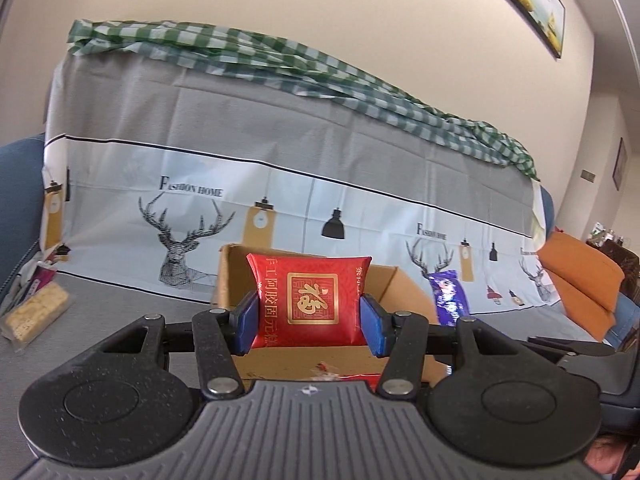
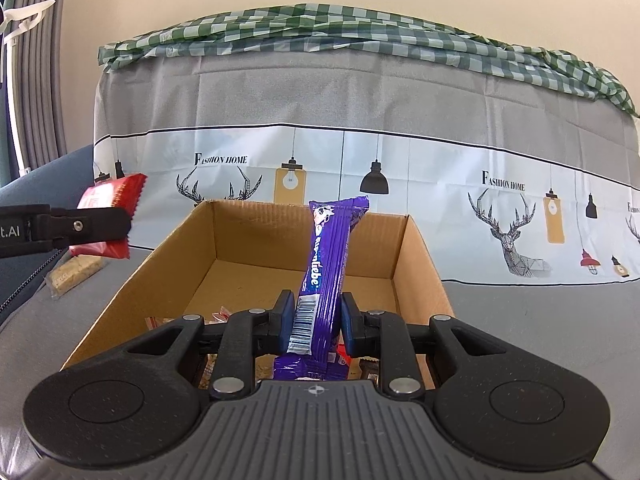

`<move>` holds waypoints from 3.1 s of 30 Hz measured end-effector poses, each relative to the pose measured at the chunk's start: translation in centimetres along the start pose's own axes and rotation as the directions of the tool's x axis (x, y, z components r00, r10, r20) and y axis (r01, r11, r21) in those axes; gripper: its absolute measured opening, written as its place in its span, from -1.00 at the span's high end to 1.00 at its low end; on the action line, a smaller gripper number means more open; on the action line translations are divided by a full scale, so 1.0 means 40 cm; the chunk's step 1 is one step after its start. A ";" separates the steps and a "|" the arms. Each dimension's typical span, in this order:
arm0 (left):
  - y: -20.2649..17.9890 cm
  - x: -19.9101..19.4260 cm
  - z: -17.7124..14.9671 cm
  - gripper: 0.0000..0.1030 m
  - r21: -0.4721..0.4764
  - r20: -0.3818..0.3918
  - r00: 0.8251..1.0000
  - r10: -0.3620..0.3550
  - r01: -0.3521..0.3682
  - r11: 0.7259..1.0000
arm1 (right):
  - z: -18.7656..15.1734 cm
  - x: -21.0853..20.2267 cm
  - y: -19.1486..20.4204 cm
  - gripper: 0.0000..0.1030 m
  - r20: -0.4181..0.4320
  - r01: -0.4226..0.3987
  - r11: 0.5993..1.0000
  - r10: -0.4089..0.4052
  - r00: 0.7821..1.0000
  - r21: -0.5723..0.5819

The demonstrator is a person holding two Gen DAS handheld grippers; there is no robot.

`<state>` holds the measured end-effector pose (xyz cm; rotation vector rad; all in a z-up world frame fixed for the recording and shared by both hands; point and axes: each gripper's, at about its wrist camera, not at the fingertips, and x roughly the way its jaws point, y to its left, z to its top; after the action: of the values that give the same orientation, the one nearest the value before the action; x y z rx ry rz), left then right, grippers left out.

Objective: Organize snacks
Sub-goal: 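Carry the red packet and purple chocolate bar over the box with both tools, then open both tools to release the red packet and chocolate bar into the box, then move both tools back toward the remaining snacks and grasp the pink stick with the left tool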

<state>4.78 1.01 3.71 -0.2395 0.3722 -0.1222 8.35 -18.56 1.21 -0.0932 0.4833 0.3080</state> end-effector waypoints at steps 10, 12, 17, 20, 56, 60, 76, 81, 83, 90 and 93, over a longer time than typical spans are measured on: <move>-0.028 0.009 -0.007 -0.11 0.010 -0.010 0.999 -0.043 0.043 0.999 | 0.003 0.004 0.000 0.51 0.000 0.014 1.000 -0.014 1.000 -0.010; -0.031 0.010 -0.008 -0.11 0.010 -0.010 0.999 -0.043 0.043 0.999 | 0.003 0.004 0.004 0.51 0.000 0.018 1.000 -0.018 1.000 -0.010; -0.030 0.014 -0.008 -0.12 0.002 -0.013 0.999 -0.050 0.051 0.999 | 0.002 0.004 0.011 0.51 0.002 0.029 1.000 -0.029 1.000 -0.012; -0.031 0.015 -0.008 -0.12 -0.009 -0.015 0.998 -0.057 0.057 0.998 | 0.001 0.004 0.013 0.51 0.003 0.034 0.999 -0.034 0.999 -0.013; 0.030 -0.009 -0.001 -0.31 -0.060 -0.031 1.000 -0.006 0.004 0.998 | 0.024 0.008 0.075 -0.28 0.011 0.052 0.998 -0.052 0.999 0.047; 0.093 -0.038 0.002 0.63 -0.064 -0.059 0.997 0.052 -0.056 0.996 | 0.035 0.003 0.118 -0.28 0.027 0.039 0.995 -0.041 0.999 0.089; 0.476 -0.057 0.062 0.82 -0.142 -0.127 0.924 0.361 -0.378 0.915 | 0.045 0.012 0.442 0.55 0.094 -0.252 0.962 0.243 0.966 0.106; 0.586 -0.003 0.069 0.82 -0.115 -0.134 0.867 0.479 -0.494 0.862 | 0.036 0.085 0.529 0.55 -0.004 -0.276 0.955 0.278 0.961 0.108; 0.629 0.013 0.066 0.82 -0.119 -0.138 0.852 0.505 -0.520 0.846 | 0.031 0.109 0.549 0.55 -0.031 -0.275 0.953 0.281 0.959 0.130; 0.694 0.091 0.069 0.82 -0.084 -0.142 0.844 0.517 -0.530 0.844 | 0.042 0.151 0.581 0.54 -0.054 -0.274 0.951 0.284 0.957 0.144; 0.710 0.141 0.062 0.82 -0.097 -0.170 0.842 0.512 -0.531 0.842 | 0.047 0.162 0.584 0.53 -0.067 -0.279 0.947 0.293 0.954 0.161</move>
<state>13.01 27.99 -3.20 -0.2617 0.5742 0.4346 7.32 5.69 -0.54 0.1123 0.6094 0.5530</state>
